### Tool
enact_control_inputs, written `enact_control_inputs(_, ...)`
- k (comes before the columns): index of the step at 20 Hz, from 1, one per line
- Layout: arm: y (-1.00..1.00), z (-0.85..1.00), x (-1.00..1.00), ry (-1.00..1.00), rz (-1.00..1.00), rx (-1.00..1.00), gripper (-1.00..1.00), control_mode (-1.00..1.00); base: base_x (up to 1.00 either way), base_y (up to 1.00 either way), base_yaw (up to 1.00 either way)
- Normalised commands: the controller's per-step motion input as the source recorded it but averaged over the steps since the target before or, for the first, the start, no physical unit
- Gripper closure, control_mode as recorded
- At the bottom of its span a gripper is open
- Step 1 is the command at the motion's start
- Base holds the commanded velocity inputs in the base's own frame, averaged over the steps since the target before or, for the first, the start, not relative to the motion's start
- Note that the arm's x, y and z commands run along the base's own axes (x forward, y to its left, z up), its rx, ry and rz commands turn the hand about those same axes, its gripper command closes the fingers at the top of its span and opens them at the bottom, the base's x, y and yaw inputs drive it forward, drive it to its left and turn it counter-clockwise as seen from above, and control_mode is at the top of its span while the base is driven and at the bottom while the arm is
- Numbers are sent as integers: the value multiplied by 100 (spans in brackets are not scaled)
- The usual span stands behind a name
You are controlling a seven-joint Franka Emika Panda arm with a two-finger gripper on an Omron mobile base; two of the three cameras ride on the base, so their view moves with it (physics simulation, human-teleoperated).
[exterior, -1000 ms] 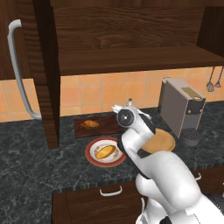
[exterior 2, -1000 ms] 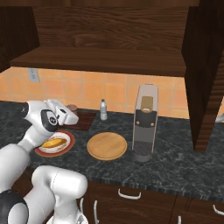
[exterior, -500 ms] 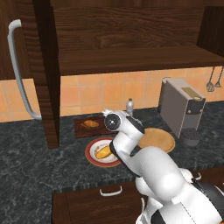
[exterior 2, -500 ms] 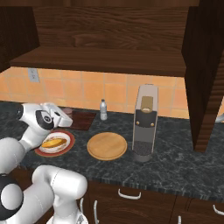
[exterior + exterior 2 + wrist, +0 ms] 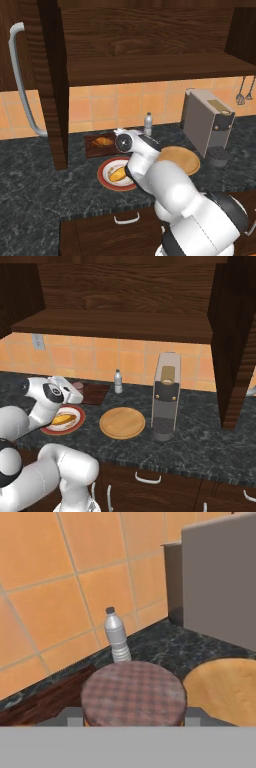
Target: From the different types of pastries on the counter, select a croissant and place it on the cutting board. Then retrieve a jar of jam from the cabinet and place it alongside the croissant on the cutting board.
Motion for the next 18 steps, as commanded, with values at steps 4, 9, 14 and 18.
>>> enact_control_inputs(4, 9, -10, 22, 0, 0, 0, 100, -100, 0, 0, 0)
enact_control_inputs(9, 3, -5, 16, 0, 0, 0, 100, -100, 0, 0, 0)
enact_control_inputs(14, 9, -14, 9, 0, 0, 0, 100, -100, 0, 0, 0)
enact_control_inputs(18, 4, -12, 21, 0, 0, 0, 100, -100, 0, 0, 0)
